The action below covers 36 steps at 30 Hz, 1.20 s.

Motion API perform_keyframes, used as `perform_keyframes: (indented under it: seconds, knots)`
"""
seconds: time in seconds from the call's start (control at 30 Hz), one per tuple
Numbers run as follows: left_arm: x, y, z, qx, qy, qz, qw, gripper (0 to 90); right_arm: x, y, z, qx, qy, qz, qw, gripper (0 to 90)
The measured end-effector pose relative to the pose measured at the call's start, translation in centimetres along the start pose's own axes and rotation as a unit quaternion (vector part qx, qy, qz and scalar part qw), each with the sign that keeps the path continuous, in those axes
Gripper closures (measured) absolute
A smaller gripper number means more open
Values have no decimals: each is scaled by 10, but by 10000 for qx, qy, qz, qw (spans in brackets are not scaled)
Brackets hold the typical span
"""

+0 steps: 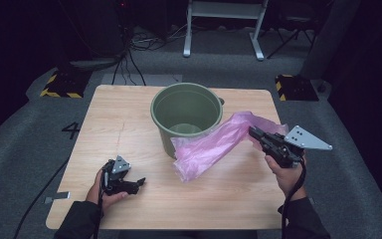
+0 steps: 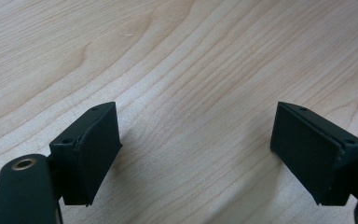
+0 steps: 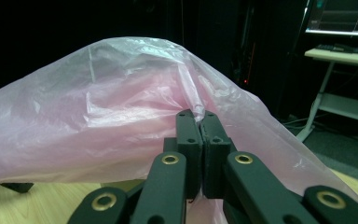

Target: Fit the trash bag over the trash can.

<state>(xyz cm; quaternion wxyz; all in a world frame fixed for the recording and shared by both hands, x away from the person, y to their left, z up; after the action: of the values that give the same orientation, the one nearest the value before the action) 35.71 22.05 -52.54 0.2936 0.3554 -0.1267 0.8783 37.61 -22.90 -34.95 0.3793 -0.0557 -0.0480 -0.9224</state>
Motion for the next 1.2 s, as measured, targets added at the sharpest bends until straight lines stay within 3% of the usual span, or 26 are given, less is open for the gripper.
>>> perform_keyframes:
  seconds: [0.27, 0.4, 0.6, 0.7, 0.73, 0.83, 0.87, 0.97, 1.0, 1.2]
  knots:
    - [0, 1, 0, 6, -7, -9, 10000, 157, -2, 1, 16, -7, 104, 15, 9999, 889]
    - [1, 1, 0, -37, -24, 12, 10000, 157, -14, 3, 25, 69, 47, -131, 9999, 889]
    - [1, -1, 0, -18, -64, 35, 10000, 160, -28, 6, 34, -27, 1, -183, 9998, 889]
    - [3, -2, 1, -14, -63, 167, 9998, 192, -33, 7, 35, 0, -32, -245, 9997, 889]
    - [4, -2, 3, -55, -33, 251, 9997, 199, -37, 8, 36, 35, -72, -346, 9994, 889]
    - [11, 0, 7, -85, 156, 202, 9996, 207, -40, 12, 37, 7, -72, -494, 9988, 889]
    - [17, 2, 12, -184, 296, 280, 9990, 210, -41, 13, 36, 19, -81, -573, 9983, 889]
    - [24, 5, 18, -280, 402, 285, 9984, 209, -44, 15, 36, 65, -132, -743, 9971, 889]
    - [31, 7, 23, -352, 521, 280, 9976, 210, -47, 17, 35, 40, -153, -870, 9961, 889]
    - [42, 16, 36, -521, 735, 397, 9951, 212, -49, 28, 31, -111, -161, -1099, 9937, 889]
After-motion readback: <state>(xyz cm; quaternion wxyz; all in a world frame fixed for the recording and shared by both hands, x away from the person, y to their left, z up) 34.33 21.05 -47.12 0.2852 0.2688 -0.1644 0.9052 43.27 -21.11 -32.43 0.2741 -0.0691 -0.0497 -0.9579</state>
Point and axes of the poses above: each handheld gripper's, and its own axes: x roughly backward along the jaws, z roughly out of its top, y roughly to its right, the point moved 3 cm from there along -x, roughly forward along the jaws, and after that the axes turned 1 degree about z, right-handed, at the moved point
